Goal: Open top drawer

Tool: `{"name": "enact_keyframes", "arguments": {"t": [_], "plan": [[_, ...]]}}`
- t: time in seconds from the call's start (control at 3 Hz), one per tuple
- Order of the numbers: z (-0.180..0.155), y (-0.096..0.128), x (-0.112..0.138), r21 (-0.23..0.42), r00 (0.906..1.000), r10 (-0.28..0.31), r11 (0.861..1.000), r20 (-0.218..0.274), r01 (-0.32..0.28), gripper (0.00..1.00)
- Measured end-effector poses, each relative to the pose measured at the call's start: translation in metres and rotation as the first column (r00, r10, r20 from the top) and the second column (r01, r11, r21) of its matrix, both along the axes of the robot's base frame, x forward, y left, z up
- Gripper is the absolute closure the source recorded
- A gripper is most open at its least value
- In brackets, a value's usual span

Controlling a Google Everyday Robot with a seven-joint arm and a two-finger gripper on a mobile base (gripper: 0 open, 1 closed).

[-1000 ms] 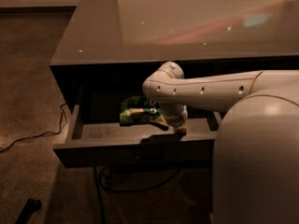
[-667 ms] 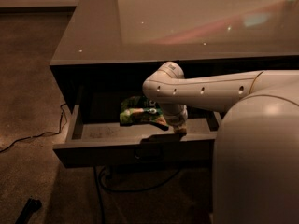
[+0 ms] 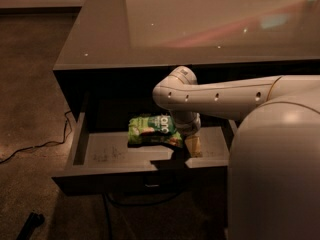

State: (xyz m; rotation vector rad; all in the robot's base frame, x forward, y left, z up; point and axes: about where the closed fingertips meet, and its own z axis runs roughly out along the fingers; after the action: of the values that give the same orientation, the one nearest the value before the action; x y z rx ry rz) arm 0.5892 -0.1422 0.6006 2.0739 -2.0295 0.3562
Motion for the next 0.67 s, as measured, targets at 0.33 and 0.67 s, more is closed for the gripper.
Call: {"name": "enact_keyframes", "arguments": {"t": [0.33,0.67], "plan": [[0.0,0.0,0.0,0.0,1.0,0.0,1.0,0.0,0.0,0.0],[-0.0027,-0.0015,0.0027,0.051,1.0,0.0,0.999,0.004,0.0,0.0]]}}
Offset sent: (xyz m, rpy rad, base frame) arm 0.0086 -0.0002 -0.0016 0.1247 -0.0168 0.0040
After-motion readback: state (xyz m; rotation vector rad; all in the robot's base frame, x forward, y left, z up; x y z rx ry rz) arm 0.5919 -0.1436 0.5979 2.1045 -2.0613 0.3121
